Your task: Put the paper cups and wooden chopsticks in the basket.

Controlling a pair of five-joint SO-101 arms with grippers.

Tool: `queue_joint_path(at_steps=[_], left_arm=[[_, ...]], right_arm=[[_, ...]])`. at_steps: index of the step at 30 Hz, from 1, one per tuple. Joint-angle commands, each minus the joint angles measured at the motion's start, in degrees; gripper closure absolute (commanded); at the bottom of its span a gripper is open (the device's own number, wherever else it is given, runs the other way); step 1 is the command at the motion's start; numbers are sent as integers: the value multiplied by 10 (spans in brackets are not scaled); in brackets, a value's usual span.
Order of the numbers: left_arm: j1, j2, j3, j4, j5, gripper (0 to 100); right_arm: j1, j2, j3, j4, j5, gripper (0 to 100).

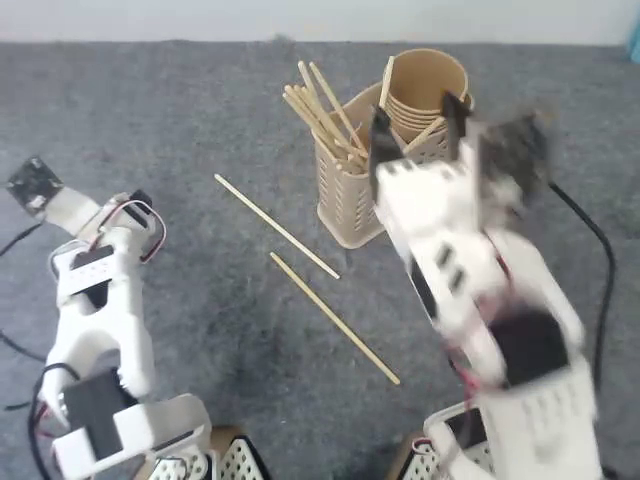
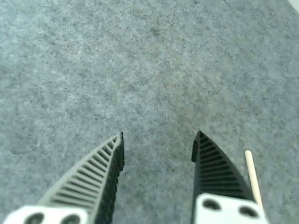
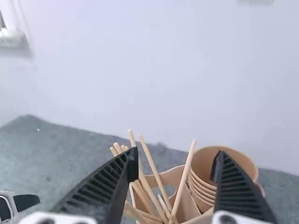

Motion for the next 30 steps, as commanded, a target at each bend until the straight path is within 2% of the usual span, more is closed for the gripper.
queue_joint_path(at_steps=[1, 8, 15, 20, 24, 28, 30], left_arm=[[1, -33, -1, -14, -4, 772], [3, -33, -1, -11, -6, 772], [9, -34, -1, 4, -32, 772], [6, -33, -5, 3, -31, 772], [-4, -32, -7, 2, -30, 772], [-11, -31, -12, 2, -29, 772], [-11, -31, -12, 2, -29, 772]], right_arm=[[-2, -112, 18, 73, -6, 735], [-3, -181, 90, 244, -6, 735], [-75, -104, 216, 261, -5, 736], [-170, -11, 264, 208, -5, 736], [-213, 77, 285, 116, -5, 739], [-219, 189, 290, 17, -4, 853], [-219, 247, 288, -27, 19, 904]])
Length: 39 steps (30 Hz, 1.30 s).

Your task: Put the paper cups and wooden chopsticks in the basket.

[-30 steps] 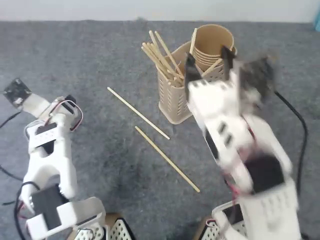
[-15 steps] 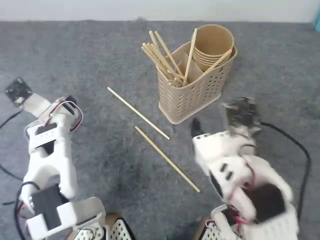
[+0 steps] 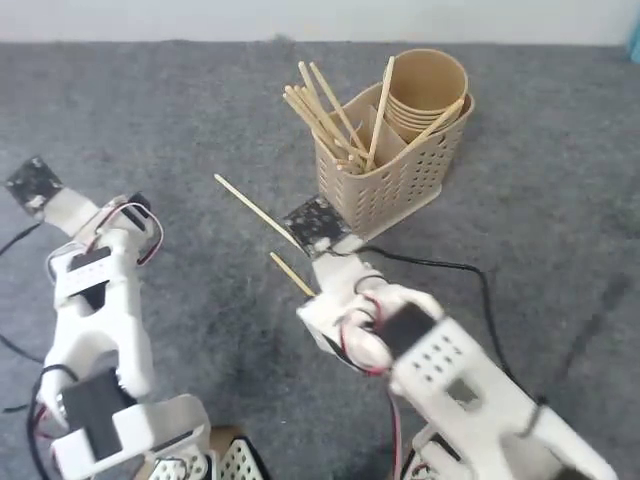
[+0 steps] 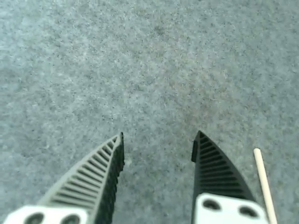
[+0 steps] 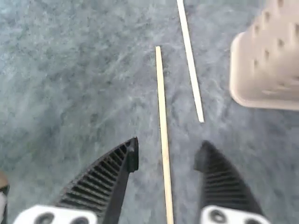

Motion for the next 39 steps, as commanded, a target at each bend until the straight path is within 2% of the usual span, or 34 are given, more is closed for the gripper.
queue_joint_path(at_steps=[1, 7, 14, 18, 20, 22, 28, 34, 39], left_arm=[[-2, -31, -14, -1, -3, 772], [-1, -31, -15, -1, -3, 772], [-1, -31, -15, -1, -3, 772], [-1, -31, -15, -1, -3, 772], [-1, -31, -15, -1, -3, 772], [-1, -31, -15, -1, -3, 772], [-2, -31, -15, -1, -3, 772], [-2, -31, -15, -1, -3, 772], [-2, -31, -14, -1, -3, 772]], right_arm=[[-6, 131, -6, -109, 40, 916], [-2, 275, -18, -222, 76, 873], [19, 390, -100, -223, 84, 876], [30, 398, -110, -221, 84, 876], [29, 398, -112, -206, 84, 901], [22, 393, -116, -187, 83, 987], [14, 266, -116, -90, 80, 991], [6, 15, -116, 14, 80, 991], [8, -212, -117, 29, 84, 991]])
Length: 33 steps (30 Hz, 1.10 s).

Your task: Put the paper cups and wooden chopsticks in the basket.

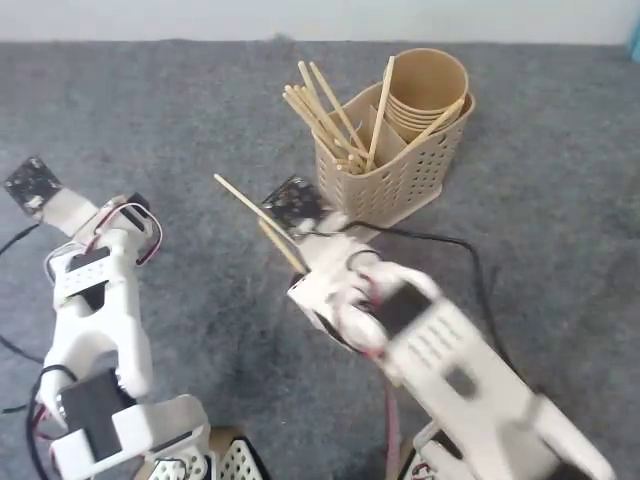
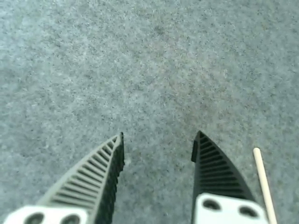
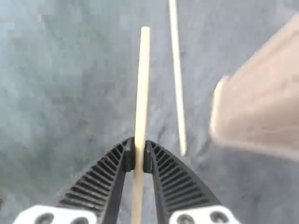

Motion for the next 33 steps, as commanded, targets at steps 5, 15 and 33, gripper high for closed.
queue_joint_path(at_steps=[5, 15, 33], left_arm=[[-1, -31, -13, -1, -3, 772], [-3, -32, -10, -1, -3, 772], [-3, -32, -12, -1, -3, 772]], right_arm=[[12, -346, -25, -79, 6, 991], [170, -324, -24, -429, -98, 991], [317, 71, -24, -766, -182, 991]])
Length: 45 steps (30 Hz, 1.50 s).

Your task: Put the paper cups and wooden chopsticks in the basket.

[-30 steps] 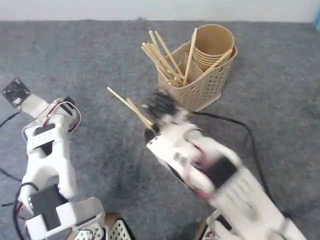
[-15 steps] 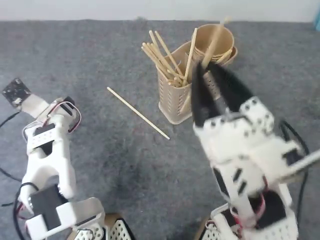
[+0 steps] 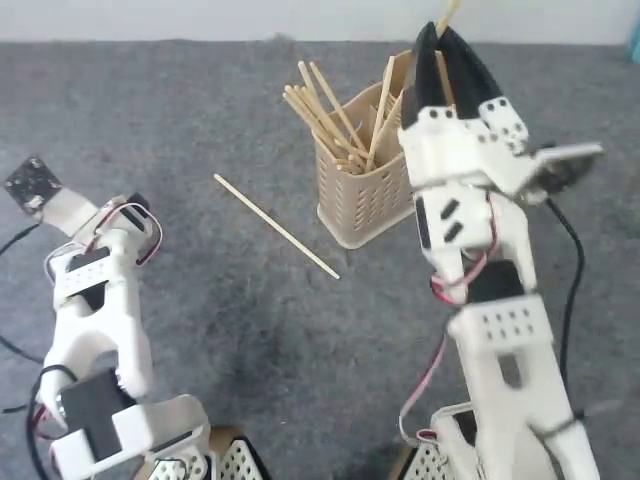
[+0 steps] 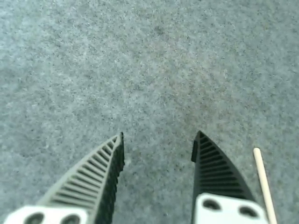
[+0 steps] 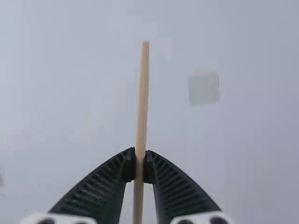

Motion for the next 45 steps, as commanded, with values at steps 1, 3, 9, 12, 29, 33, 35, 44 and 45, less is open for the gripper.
queue_joint_path(at_steps=[1, 3, 9, 12, 29, 33, 35, 44, 45], left_arm=[[-3, -32, -12, -1, -3, 772], [-3, -32, -13, -1, -3, 772], [-1, -32, -13, -1, -3, 772], [-1, -32, -13, -1, -3, 772], [-3, -32, -13, -1, -3, 772], [-4, -32, -14, -1, -3, 772], [-9, -31, -14, -1, -3, 772], [-59, 72, -101, 17, 72, 772], [-63, 94, -124, 36, 78, 772]], right_arm=[[20, 94, -24, -73, -4, 991], [19, 125, -24, -79, -4, 991], [-7, 108, -24, 58, -3, 886], [-23, 68, -24, 136, -3, 816], [-90, -335, -76, 596, 115, 808], [-160, -320, -145, 758, 119, 808], [-199, -293, -160, 819, 119, 808], [-367, -153, -143, 902, 120, 808], [-382, -132, -135, 889, 120, 808]])
